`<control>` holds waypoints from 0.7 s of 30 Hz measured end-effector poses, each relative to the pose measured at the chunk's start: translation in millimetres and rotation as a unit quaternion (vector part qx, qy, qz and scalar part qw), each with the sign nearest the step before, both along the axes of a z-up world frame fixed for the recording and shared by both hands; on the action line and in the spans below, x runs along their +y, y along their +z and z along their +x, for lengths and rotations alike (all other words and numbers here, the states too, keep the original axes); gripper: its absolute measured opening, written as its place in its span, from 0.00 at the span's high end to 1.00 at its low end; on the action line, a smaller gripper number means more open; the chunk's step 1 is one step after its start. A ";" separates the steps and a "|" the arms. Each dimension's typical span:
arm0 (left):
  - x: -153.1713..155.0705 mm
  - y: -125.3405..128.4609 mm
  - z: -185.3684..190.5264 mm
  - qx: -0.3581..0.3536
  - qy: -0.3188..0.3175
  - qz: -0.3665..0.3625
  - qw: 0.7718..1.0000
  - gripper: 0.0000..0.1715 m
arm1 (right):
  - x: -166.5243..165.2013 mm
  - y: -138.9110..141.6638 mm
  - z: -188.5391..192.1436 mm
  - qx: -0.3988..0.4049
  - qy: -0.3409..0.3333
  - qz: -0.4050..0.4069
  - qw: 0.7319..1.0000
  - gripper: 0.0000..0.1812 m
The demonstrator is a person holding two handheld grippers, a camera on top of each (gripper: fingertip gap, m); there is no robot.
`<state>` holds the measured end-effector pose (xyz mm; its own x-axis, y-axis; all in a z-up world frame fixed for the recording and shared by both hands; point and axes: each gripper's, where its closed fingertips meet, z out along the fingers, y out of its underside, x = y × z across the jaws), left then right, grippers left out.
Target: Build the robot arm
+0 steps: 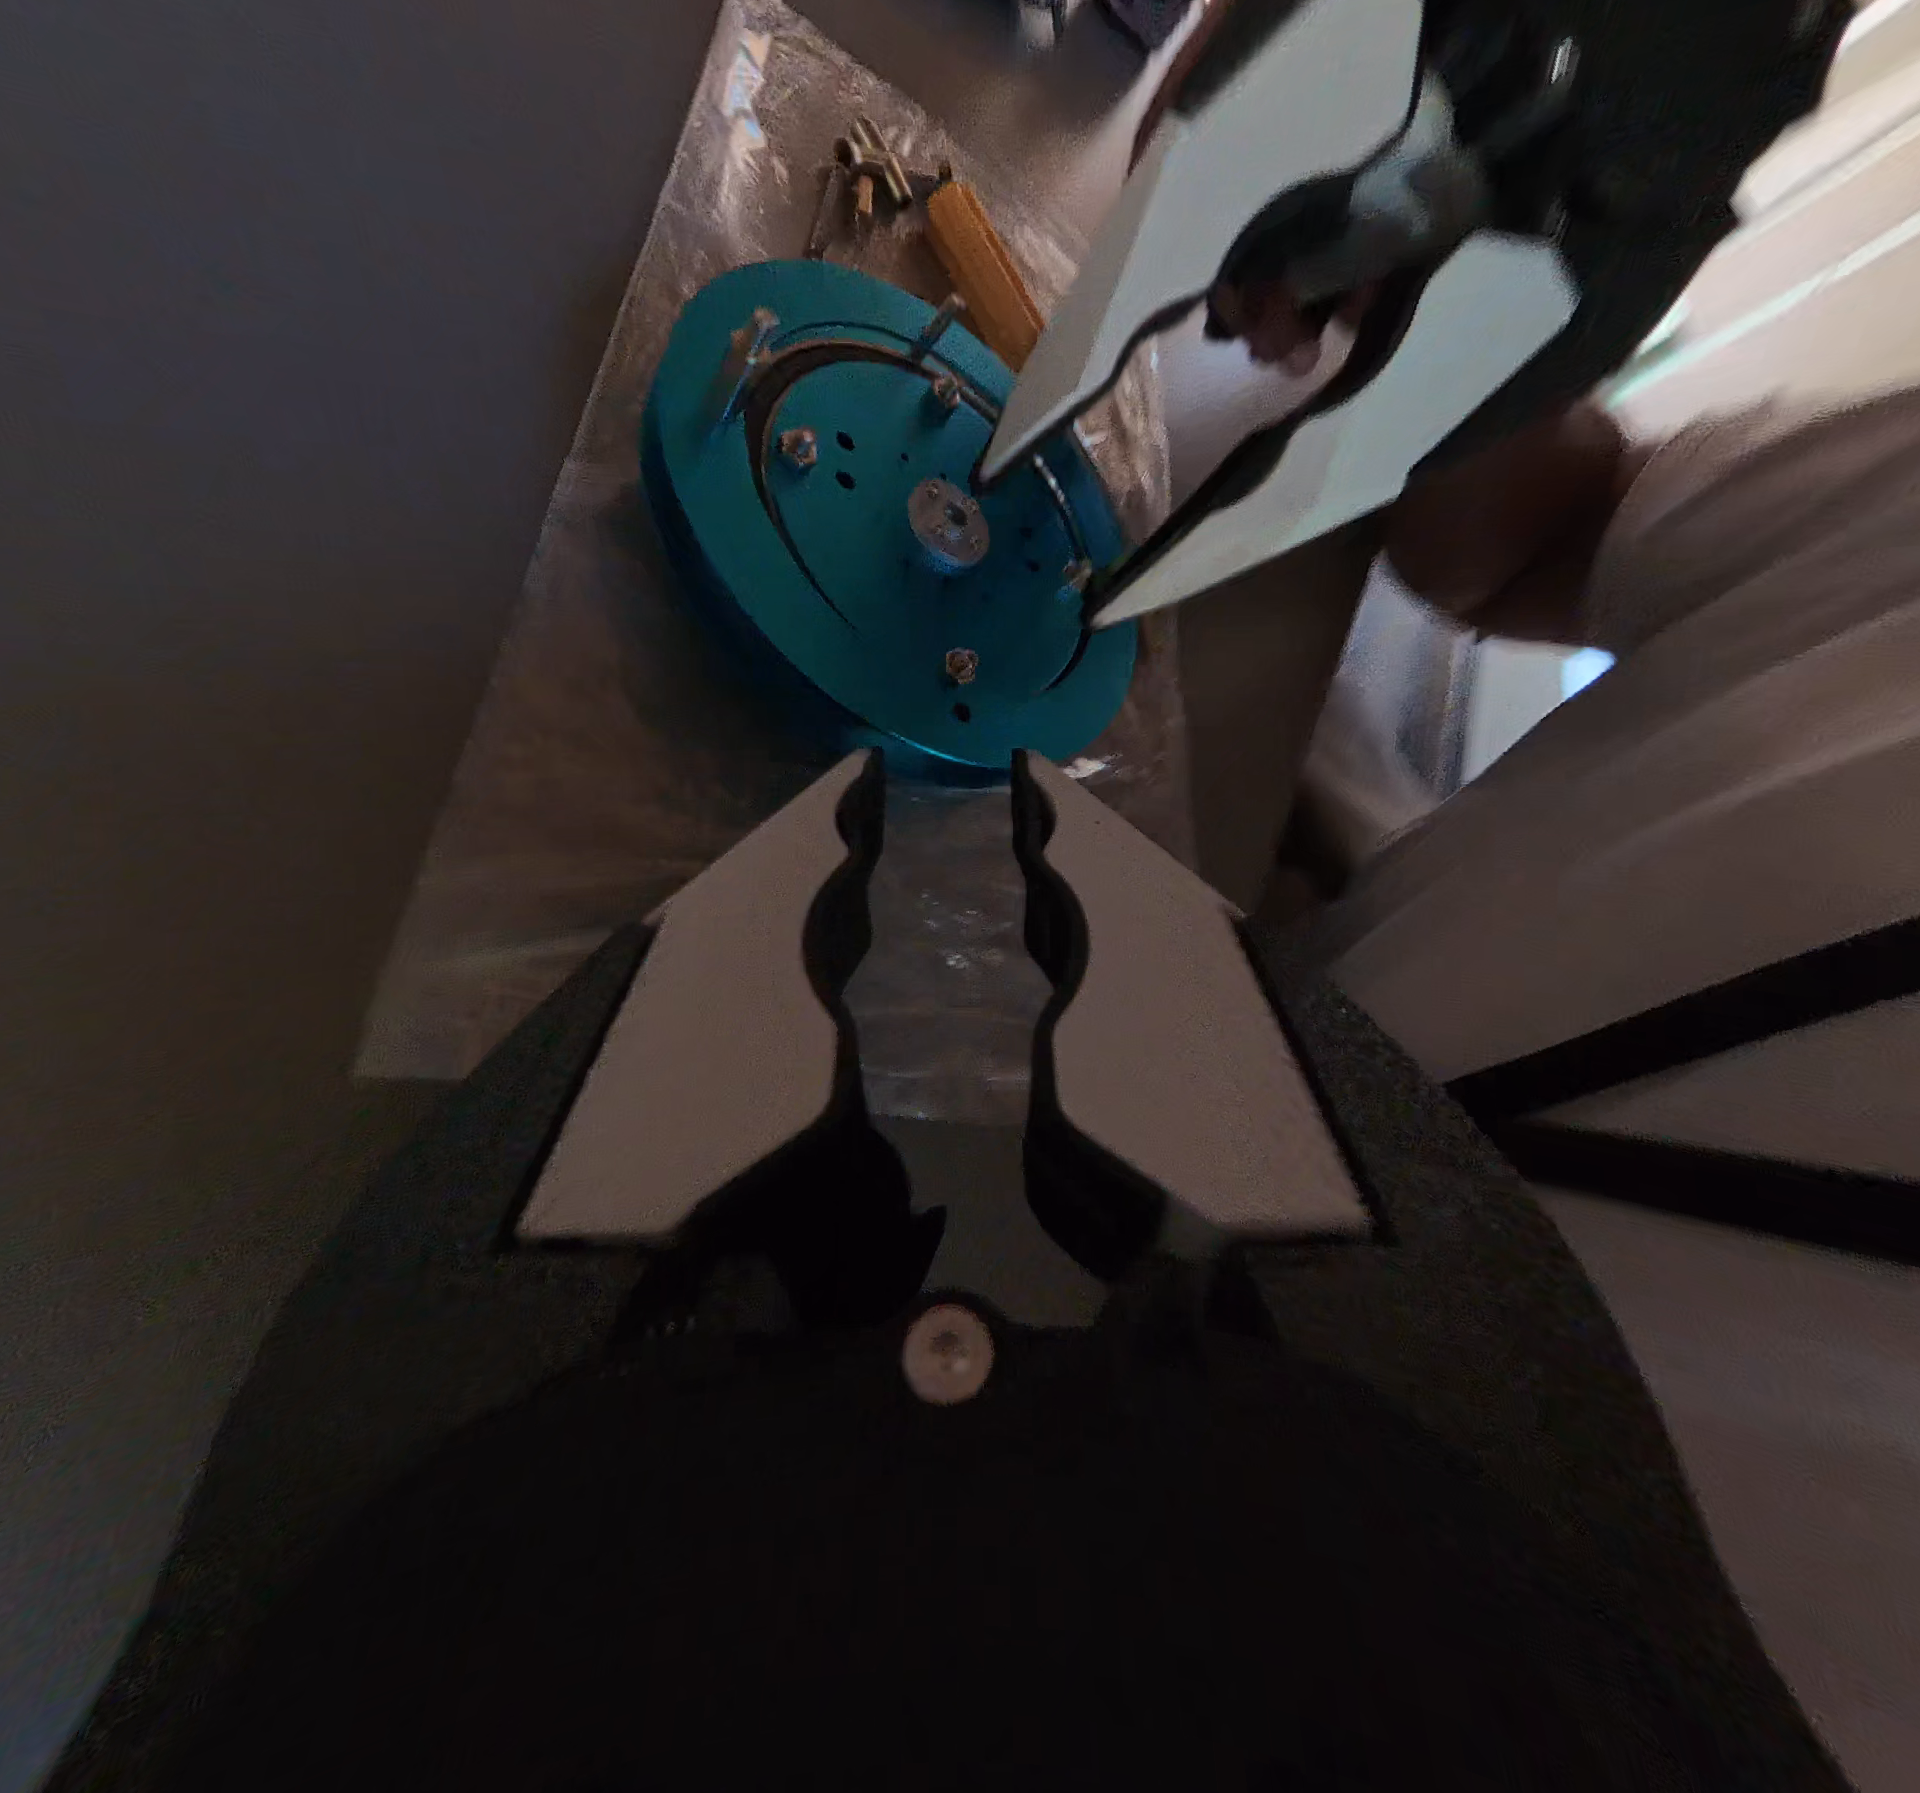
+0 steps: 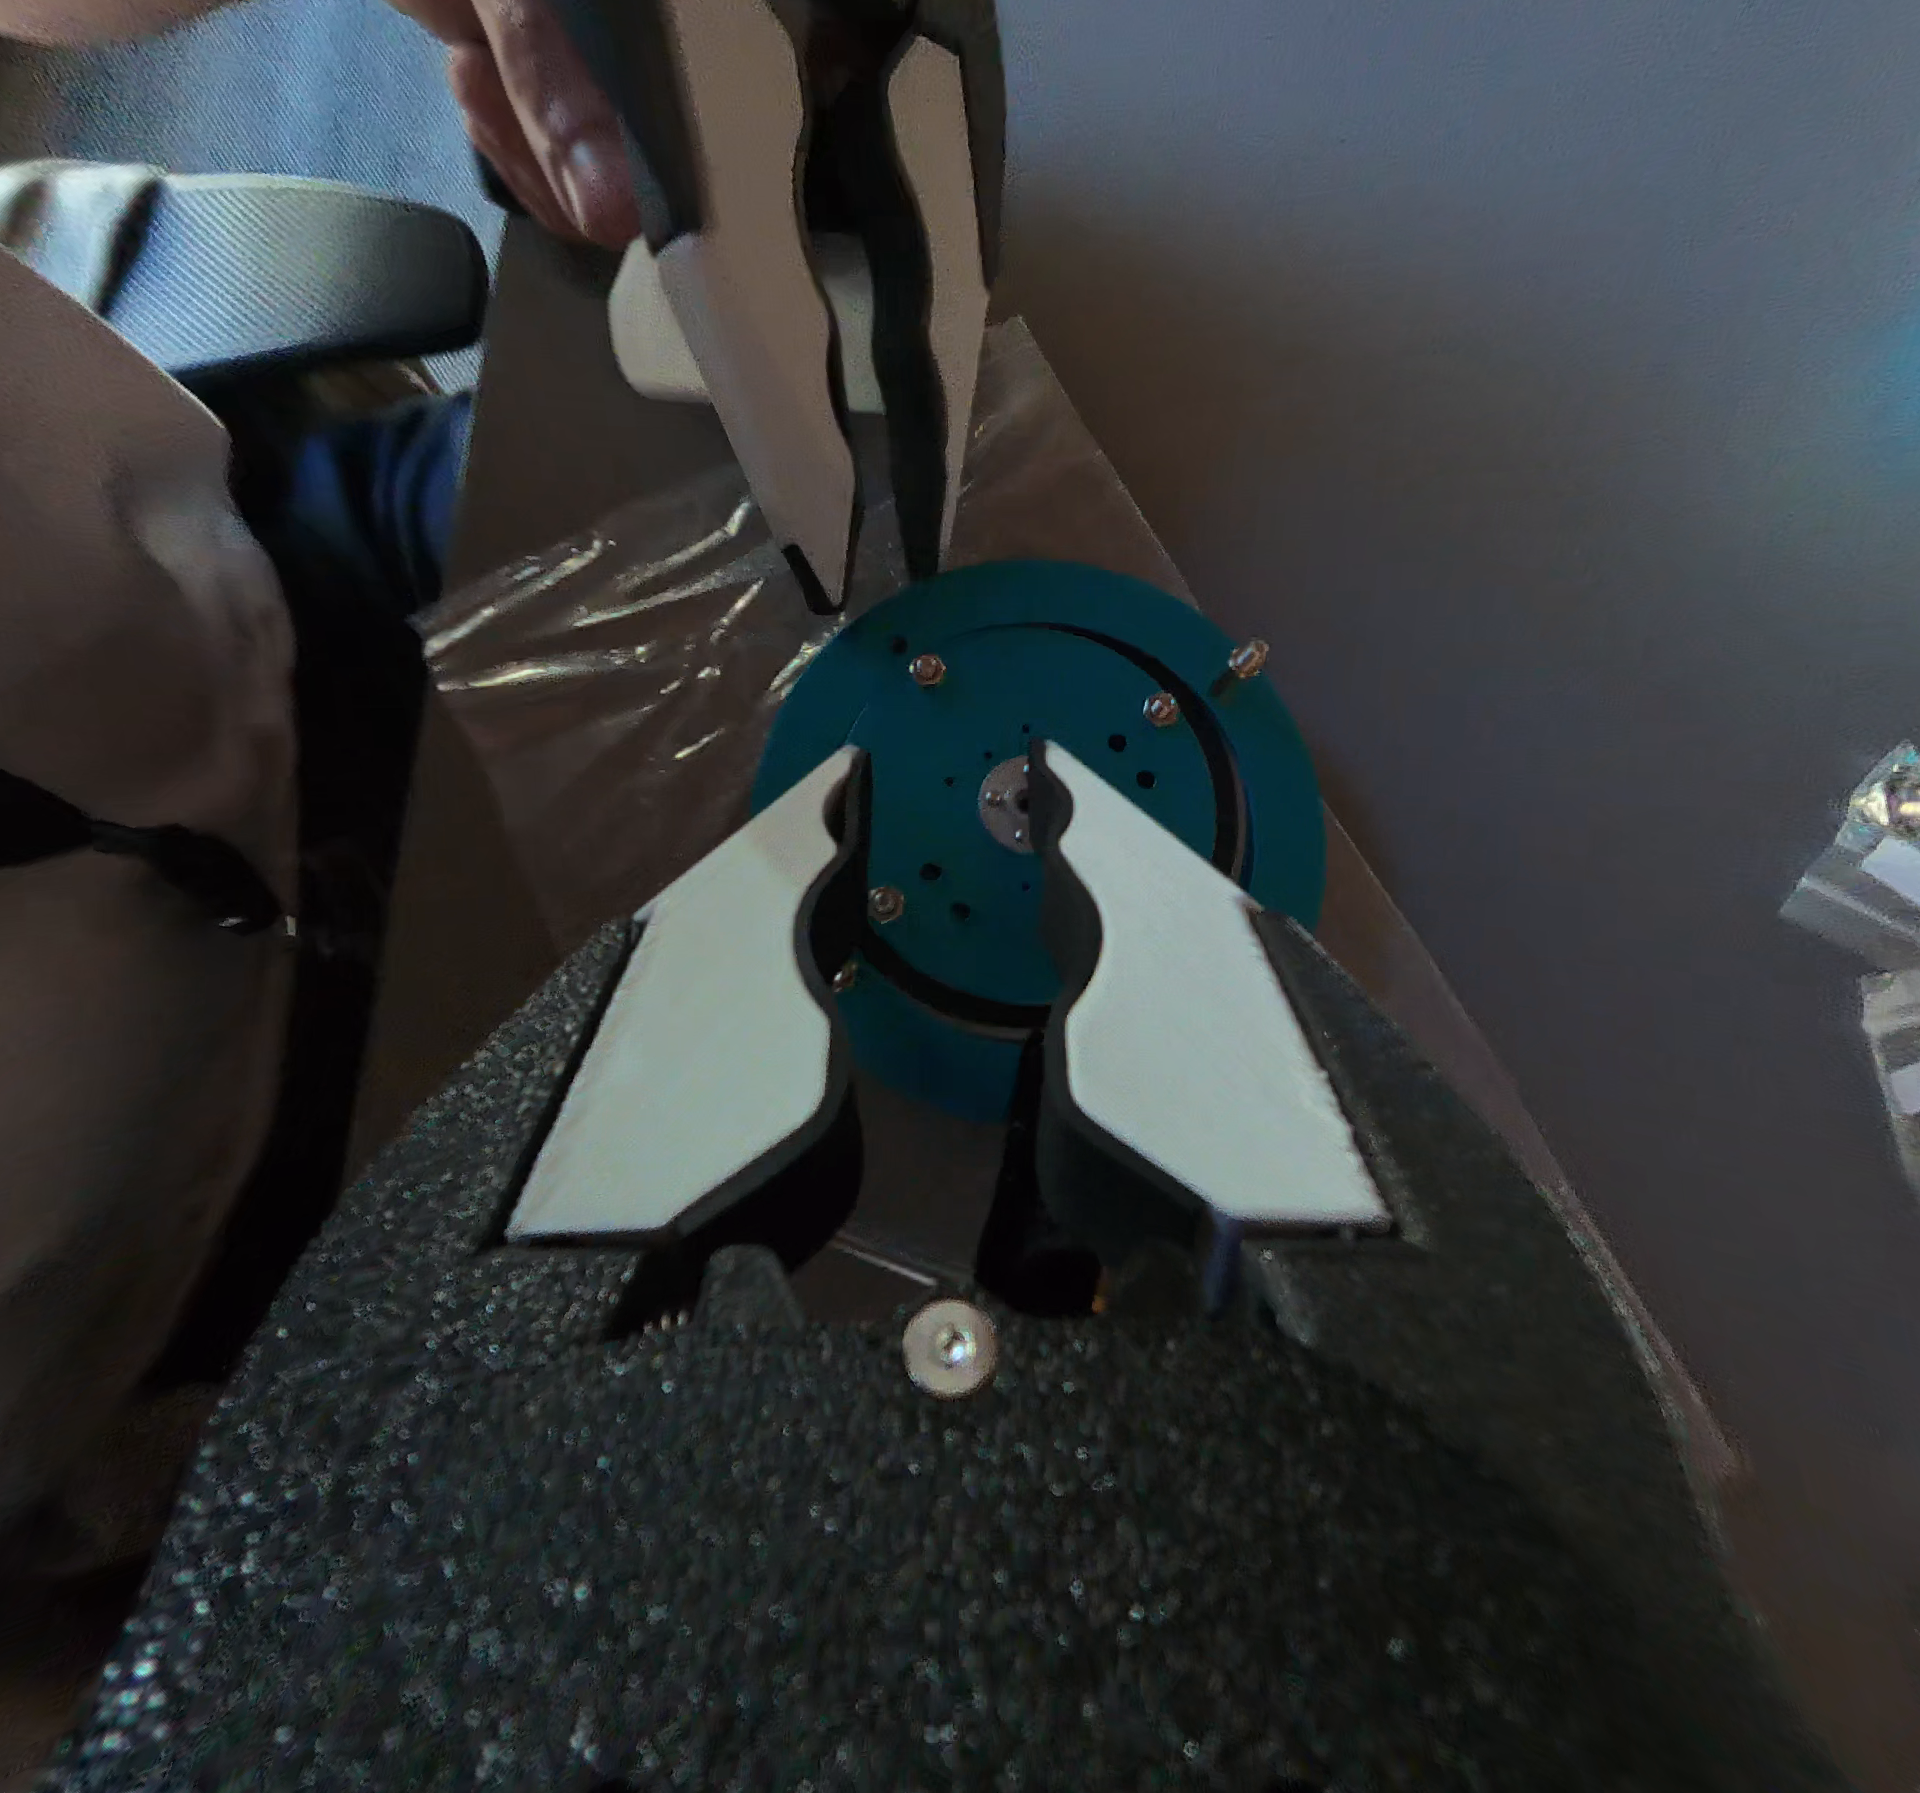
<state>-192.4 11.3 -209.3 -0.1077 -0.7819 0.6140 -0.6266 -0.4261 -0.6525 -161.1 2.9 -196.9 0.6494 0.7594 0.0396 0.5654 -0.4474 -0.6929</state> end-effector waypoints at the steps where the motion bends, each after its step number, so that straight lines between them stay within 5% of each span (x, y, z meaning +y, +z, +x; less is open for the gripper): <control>1: 0.4 2.5 1.1 -0.001 0.019 -0.052 0.998 0.86 | 1.5 -1.9 -3.6 -0.002 0.009 -0.002 1.000 0.85; 7: 4.1 4.6 8.8 0.014 0.049 -0.162 0.986 0.86 | 5.6 -5.9 -22.2 -0.009 0.082 -0.037 0.996 0.87; 12: 9.7 -2.1 12.7 0.033 0.060 -0.164 0.984 0.95 | 9.7 -13.2 -25.1 -0.011 0.123 -0.065 0.990 0.94; 21: 4.9 -2.2 16.4 0.029 0.042 -0.149 0.988 0.97 | 8.6 -13.9 -18.2 0.022 0.137 -0.076 0.987 0.99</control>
<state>-176.0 16.1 -211.5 -0.0083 -0.5704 0.8213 -0.6130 -0.6460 -0.4548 -179.4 11.5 -210.8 0.4173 0.9018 -0.1129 0.6506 -0.3831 -0.6557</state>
